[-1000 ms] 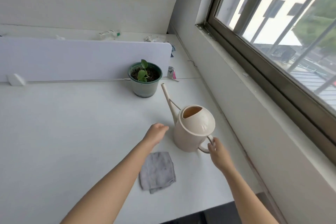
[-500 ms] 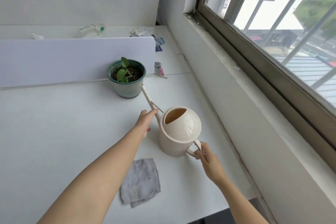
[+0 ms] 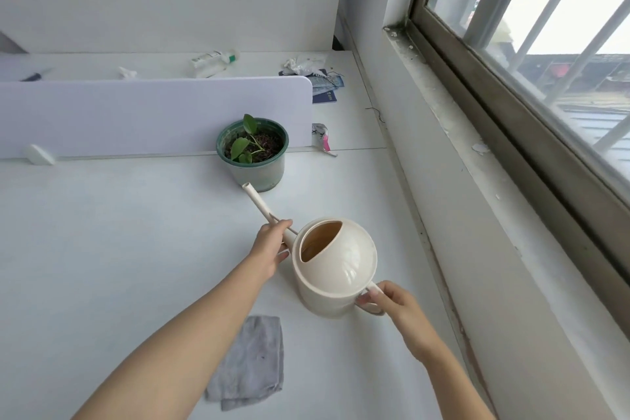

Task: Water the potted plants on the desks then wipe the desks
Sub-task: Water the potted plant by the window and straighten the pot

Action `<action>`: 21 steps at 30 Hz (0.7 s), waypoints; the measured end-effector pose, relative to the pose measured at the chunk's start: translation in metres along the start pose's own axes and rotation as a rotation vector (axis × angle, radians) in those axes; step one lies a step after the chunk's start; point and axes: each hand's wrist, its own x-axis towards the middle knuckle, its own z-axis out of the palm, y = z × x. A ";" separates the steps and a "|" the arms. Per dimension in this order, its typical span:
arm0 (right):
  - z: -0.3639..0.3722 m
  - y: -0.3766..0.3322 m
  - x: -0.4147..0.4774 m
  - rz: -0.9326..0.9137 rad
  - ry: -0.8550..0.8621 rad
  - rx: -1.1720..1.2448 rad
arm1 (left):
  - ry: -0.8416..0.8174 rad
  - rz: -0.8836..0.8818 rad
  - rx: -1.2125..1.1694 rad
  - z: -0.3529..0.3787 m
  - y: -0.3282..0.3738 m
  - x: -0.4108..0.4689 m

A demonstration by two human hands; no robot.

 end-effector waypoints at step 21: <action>0.000 -0.108 -0.010 -0.279 0.082 0.136 | -0.289 0.138 -0.139 0.014 0.059 0.008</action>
